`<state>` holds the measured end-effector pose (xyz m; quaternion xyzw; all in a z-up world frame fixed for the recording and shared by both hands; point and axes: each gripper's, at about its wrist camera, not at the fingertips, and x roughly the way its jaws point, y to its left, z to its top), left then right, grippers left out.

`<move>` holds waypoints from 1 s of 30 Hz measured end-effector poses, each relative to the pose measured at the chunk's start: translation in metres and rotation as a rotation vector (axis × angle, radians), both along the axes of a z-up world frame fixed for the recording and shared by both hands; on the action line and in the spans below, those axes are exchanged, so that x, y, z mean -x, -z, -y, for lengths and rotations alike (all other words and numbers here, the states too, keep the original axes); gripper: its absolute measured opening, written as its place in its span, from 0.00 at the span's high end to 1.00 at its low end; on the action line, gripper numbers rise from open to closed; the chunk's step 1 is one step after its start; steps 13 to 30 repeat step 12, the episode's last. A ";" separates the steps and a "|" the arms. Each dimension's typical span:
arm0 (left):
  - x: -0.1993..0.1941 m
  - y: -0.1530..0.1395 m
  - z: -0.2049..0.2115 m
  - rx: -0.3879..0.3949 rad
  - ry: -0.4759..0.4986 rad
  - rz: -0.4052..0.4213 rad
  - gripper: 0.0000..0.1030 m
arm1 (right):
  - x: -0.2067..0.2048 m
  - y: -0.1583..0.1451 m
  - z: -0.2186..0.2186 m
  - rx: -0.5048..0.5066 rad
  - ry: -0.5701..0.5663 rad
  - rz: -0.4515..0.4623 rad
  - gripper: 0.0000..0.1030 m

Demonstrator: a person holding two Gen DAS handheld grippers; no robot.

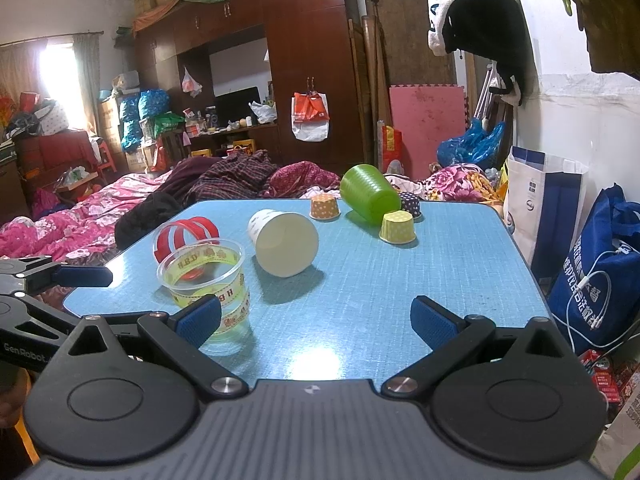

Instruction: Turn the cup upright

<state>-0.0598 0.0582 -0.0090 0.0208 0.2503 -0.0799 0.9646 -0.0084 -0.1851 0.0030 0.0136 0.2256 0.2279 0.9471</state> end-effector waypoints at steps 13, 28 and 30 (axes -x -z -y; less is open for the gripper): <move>0.002 -0.002 -0.003 0.001 -0.022 0.038 0.00 | 0.000 0.000 0.000 0.000 0.000 0.000 0.01; 0.002 -0.002 -0.003 0.001 -0.022 0.038 0.00 | 0.000 0.000 0.000 0.000 0.000 0.000 0.01; 0.002 -0.002 -0.003 0.001 -0.022 0.038 0.00 | 0.000 0.000 0.000 0.000 0.000 0.000 0.01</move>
